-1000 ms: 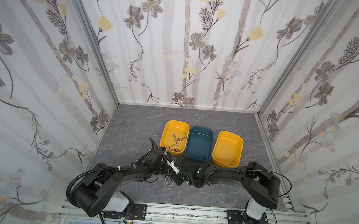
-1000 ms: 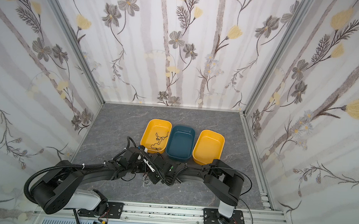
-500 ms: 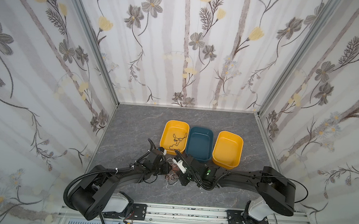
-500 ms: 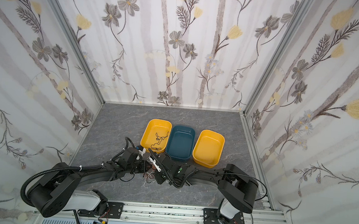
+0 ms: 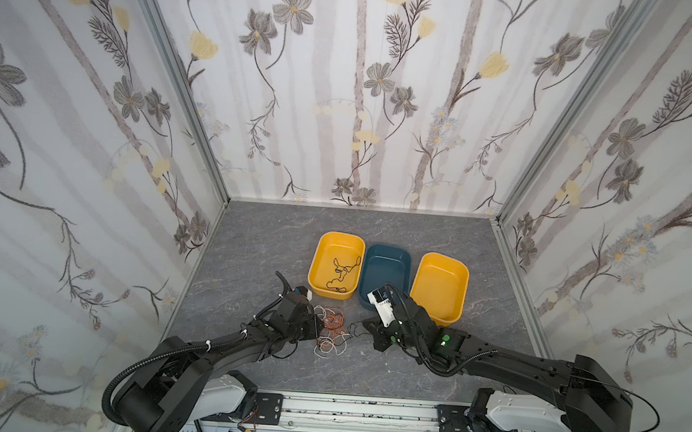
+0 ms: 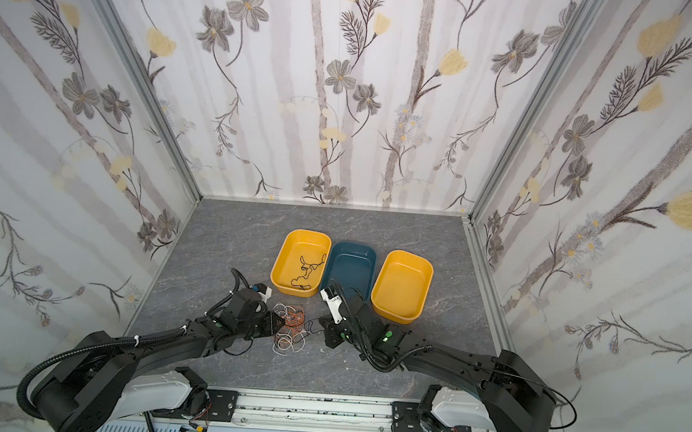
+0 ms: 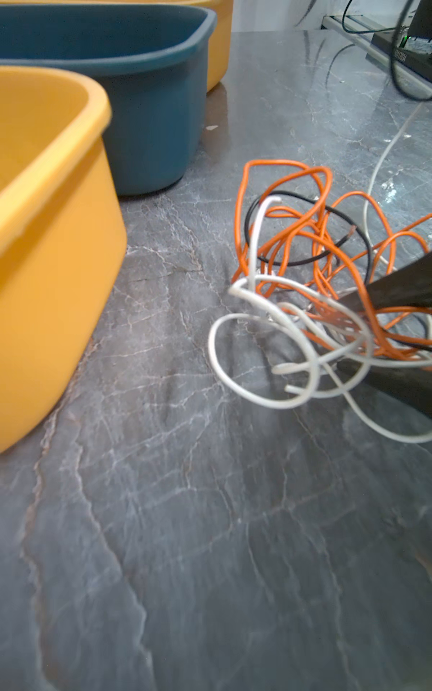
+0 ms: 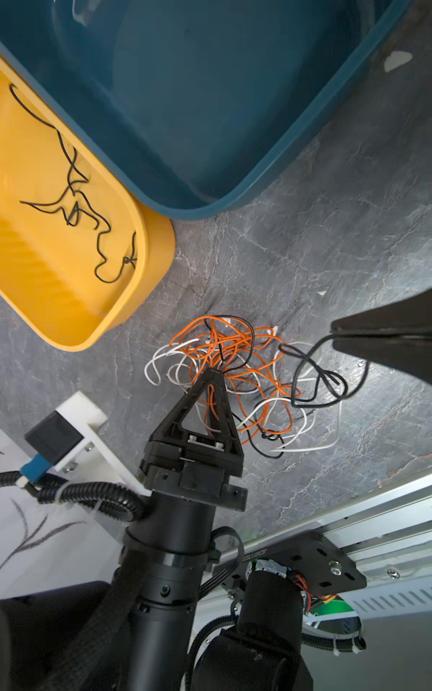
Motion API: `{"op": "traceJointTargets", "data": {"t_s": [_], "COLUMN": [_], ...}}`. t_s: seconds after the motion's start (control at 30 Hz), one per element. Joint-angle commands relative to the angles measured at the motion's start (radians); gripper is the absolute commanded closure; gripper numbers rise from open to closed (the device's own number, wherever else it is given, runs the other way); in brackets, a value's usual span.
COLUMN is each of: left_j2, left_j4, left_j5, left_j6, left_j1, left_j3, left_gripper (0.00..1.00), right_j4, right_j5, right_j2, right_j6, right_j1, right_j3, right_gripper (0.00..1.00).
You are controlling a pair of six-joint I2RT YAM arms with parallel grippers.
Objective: Untangle the cables
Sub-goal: 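Pull the black cable out with the right gripper toward the far yellow tub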
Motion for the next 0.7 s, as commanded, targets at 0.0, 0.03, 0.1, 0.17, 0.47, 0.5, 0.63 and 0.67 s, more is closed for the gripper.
{"op": "traceJointTargets", "data": {"t_s": [0.0,0.03,0.1,0.17,0.47,0.5,0.63,0.67], "left_j2": [-0.028,-0.035,-0.053,-0.065,-0.077,-0.076,-0.075,-0.074], "left_j4": [-0.038,-0.042,-0.05,-0.057,-0.074,-0.074,-0.074,-0.074], "left_j5": [-0.036,-0.038,-0.047,-0.057,-0.091,-0.093,-0.091,-0.088], "left_j6": [-0.02,-0.024,-0.029,-0.036,-0.051,-0.052,-0.054,-0.051], "left_j1": [0.003,0.003,0.004,0.007,0.018,0.02,0.026,0.027], "left_j3": [-0.015,-0.019,-0.026,-0.033,-0.039,-0.037,-0.031,-0.029], "left_gripper": [0.76,0.76,0.76,0.76,0.76,0.76,0.74,0.74], "right_j4": [0.043,0.039,0.029,0.017,-0.048,-0.057,-0.08,-0.083], "right_j5": [0.022,0.031,0.059,0.103,0.195,0.193,0.125,0.111], "right_j2": [-0.052,-0.069,-0.111,-0.158,-0.446,-0.478,-0.527,-0.526], "right_j6": [0.049,0.061,0.092,0.114,0.183,0.186,0.175,0.174], "right_j1": [-0.028,-0.039,-0.065,-0.089,-0.269,-0.286,-0.326,-0.328], "right_j3": [-0.026,-0.033,-0.051,-0.069,-0.163,-0.169,-0.168,-0.163], "right_gripper": [1.0,1.0,1.0,1.0,1.0,1.0,1.0,1.0]}}
